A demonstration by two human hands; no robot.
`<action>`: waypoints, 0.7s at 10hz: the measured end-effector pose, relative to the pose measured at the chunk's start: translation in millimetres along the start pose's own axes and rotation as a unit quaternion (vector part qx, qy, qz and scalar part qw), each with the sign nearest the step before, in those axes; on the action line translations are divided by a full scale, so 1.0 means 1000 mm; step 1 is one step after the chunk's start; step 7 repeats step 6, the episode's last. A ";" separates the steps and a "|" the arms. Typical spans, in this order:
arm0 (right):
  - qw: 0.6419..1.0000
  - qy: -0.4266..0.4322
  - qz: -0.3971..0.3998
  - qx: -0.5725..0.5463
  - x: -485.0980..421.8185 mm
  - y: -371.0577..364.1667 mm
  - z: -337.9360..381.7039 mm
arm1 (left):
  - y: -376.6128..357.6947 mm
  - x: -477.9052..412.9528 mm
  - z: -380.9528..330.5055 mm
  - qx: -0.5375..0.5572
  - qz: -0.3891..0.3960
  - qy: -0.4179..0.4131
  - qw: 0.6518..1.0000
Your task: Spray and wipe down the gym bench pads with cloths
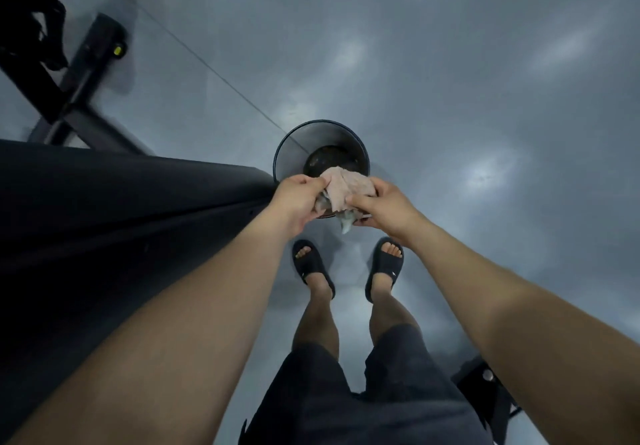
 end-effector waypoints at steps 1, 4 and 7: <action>0.999 -0.028 -0.033 -0.003 -0.047 -0.013 -0.020 | 0.015 -0.039 0.011 -0.115 -0.037 0.008 0.993; 0.977 -0.075 -0.112 0.164 -0.215 -0.019 -0.074 | 0.047 -0.140 0.031 -0.321 -0.094 -0.015 0.942; 0.962 -0.078 -0.110 0.237 -0.236 -0.004 -0.080 | 0.041 -0.146 0.031 -0.364 -0.102 -0.013 0.926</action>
Point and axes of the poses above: each hand's wrist, its own x-axis away from the middle knuckle, its own y-axis out of the back of the hand, z = x × y, the point moved 2 cm from there along -x, towards the middle knuckle, and after that the axes turned 1 degree about -z, right-handed, at the moved point
